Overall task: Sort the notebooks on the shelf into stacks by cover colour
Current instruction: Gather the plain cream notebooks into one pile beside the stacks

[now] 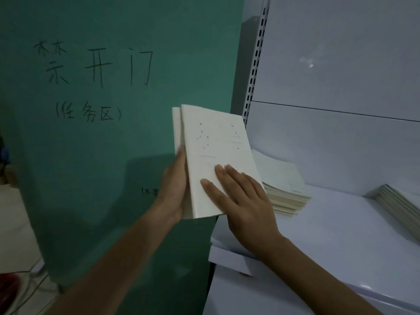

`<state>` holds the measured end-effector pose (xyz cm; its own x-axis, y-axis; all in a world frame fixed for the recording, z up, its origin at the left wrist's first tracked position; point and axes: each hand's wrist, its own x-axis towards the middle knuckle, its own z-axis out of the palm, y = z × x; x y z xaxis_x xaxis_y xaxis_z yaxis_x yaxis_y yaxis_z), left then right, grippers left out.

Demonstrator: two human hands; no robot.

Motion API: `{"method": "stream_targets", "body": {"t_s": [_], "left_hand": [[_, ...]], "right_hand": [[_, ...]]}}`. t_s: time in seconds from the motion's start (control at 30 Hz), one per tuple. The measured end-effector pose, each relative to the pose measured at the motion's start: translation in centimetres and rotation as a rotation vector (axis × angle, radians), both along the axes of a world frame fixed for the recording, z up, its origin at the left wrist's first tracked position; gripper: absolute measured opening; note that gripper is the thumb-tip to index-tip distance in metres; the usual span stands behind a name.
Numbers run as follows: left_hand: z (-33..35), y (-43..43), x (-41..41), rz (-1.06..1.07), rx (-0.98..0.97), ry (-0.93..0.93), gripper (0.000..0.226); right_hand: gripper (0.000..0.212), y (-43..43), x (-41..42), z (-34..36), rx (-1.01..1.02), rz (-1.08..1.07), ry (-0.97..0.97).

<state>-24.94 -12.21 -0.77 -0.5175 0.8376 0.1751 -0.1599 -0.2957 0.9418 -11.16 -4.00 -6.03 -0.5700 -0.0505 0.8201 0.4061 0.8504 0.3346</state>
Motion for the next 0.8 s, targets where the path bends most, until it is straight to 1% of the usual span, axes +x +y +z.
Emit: {"method": "stream_targets", "body": {"t_s": [0.03, 0.07, 0.1, 0.17, 0.2, 0.23, 0.3, 0.37, 0.43, 0.5, 0.53, 0.6, 0.67, 0.77, 0.8], "left_hand": [[0.3, 0.1, 0.5, -0.068, 0.001, -0.024, 0.064], [0.5, 0.4, 0.9, -0.107, 0.002, -0.026, 0.071], [0.7, 0.9, 1.6, -0.111, 0.007, -0.021, 0.071], [0.9, 1.4, 2.7, -0.014, 0.007, 0.008, 0.053], [1.0, 1.8, 3.4, 0.025, 0.012, 0.028, 0.043], [1.1, 2.2, 4.1, 0.033, 0.014, 0.055, 0.039], [1.4, 2.9, 5.6, 0.001, 0.039, 0.112, 0.039], [2.0, 3.4, 7.4, -0.041, 0.081, 0.153, 0.033], [2.3, 4.1, 9.2, -0.083, 0.112, 0.187, 0.028], [2.5, 4.7, 11.1, -0.122, 0.147, 0.200, 0.024], [2.6, 5.0, 12.1, -0.139, 0.164, 0.207, 0.025], [2.7, 5.8, 13.9, -0.165, 0.172, 0.212, 0.029], [2.8, 6.8, 15.8, -0.195, 0.161, 0.196, 0.028], [2.7, 8.5, 18.8, -0.248, 0.133, 0.187, 0.029], [2.5, 9.0, 20.0, -0.258, 0.122, 0.189, 0.030]], "right_hand": [[0.054, 0.2, 0.5, 0.1, -0.018, -0.001, -0.016], [0.055, 0.3, 1.2, 0.2, -0.045, 0.001, -0.045], [0.060, 0.4, 2.0, 0.4, -0.081, 0.000, -0.079], [0.077, 0.3, 3.3, 0.5, -0.168, 0.016, -0.132], [0.079, 0.3, 4.0, 0.6, -0.204, 0.024, -0.130], [0.078, 0.4, 4.7, 0.6, -0.239, 0.038, -0.110], [0.069, 0.5, 6.1, 0.7, -0.329, 0.104, -0.006], [0.065, 0.7, 7.6, 0.9, -0.476, 0.192, 0.175], [0.069, 1.4, 9.5, 1.3, -0.659, 0.192, 0.393], [0.078, 2.2, 11.8, 2.1, -0.856, 0.159, 0.610], [0.084, 2.7, 13.1, 2.5, -0.964, 0.175, 0.683], [0.089, 3.5, 15.8, 3.3, -1.119, 0.222, 0.727], [0.089, 4.0, 18.4, 3.5, -1.152, 0.225, 0.723], [0.059, 4.9, 21.8, 3.2, -1.108, 0.196, 0.795], [0.055, 5.3, 23.0, 3.1, -1.099, 0.188, 0.809]]}}
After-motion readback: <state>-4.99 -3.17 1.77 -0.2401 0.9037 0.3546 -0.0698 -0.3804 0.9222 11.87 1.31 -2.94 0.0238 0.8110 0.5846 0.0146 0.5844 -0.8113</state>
